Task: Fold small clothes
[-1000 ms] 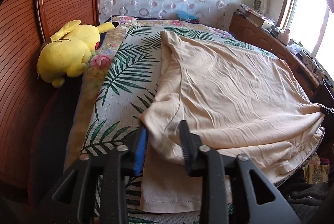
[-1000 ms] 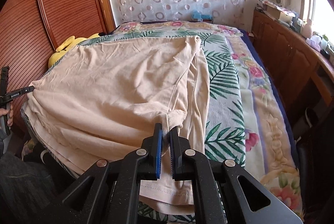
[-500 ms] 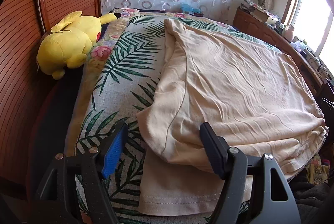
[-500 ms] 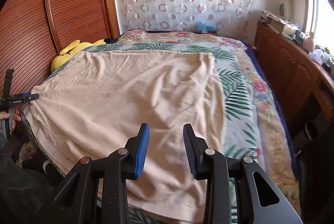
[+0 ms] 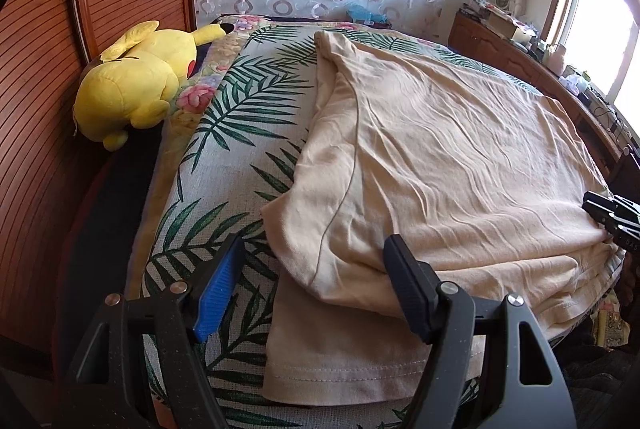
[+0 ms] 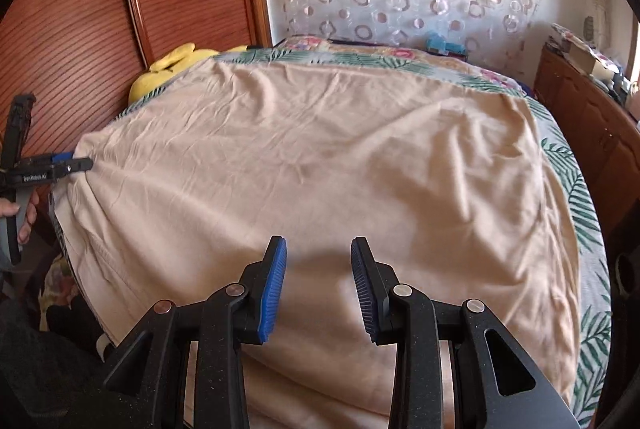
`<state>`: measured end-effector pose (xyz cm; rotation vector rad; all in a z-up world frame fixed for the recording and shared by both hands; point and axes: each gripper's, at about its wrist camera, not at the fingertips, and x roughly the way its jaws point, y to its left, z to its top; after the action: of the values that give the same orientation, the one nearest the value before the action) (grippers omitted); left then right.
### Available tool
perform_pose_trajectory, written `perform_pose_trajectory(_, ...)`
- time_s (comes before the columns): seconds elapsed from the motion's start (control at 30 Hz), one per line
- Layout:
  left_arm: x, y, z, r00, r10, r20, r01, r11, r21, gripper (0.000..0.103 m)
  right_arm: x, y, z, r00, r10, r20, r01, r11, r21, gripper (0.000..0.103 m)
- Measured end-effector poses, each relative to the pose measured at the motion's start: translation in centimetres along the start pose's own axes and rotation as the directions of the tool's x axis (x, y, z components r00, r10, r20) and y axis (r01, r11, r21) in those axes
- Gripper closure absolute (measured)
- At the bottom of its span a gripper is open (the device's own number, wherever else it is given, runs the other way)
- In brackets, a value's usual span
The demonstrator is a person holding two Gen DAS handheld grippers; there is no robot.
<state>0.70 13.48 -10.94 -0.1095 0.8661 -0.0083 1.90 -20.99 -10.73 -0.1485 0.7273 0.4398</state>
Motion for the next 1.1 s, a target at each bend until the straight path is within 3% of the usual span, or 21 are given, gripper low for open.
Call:
perform_pose_trajectory(0.27,-1.1,0.5,-1.1,1.000,-0.021,0.006,0.021,1.000,-0.015,0.030,0.7,1.0,-0.2,0.997,-0.070,0.018,0.070,0.997,-0.028,0.040)
perform_pose_trajectory(0.47,-1.9,0.6,-1.9,0.999,-0.046,0.019,0.047,0.998,-0.030,0.045,0.8,1.1,-0.4,0.997,-0.066,0.028,0.067,0.997,-0.023,0.036)
perform_pose_trajectory(0.73,-1.4,0.4,-1.5,0.996,-0.078,0.034,0.080,0.995,-0.062,0.049,0.4,1.0,-1.3,0.995,-0.066,0.068,0.067,0.998,-0.009,0.035)
perform_pose_trajectory(0.87,-1.2,0.0,-1.5,0.998,-0.044,0.050,0.046,0.998,-0.050,0.061,0.2,0.8,-1.5,0.995,-0.063,0.072,0.064,0.998,-0.006,0.035)
perform_pose_trajectory(1.0,-1.1,0.1,-1.4,0.998,-0.031,0.045,0.034,0.998,-0.048,0.086,-0.1,0.5,-1.7,0.995,-0.060,0.075,0.060,0.998,-0.002,0.034)
perform_pose_trajectory(1.1,-1.0,-0.1,-1.3,0.999,-0.027,0.044,0.029,0.999,-0.042,0.096,-0.2,0.5,-1.7,0.995,-0.058,0.076,0.059,0.998,-0.002,0.034)
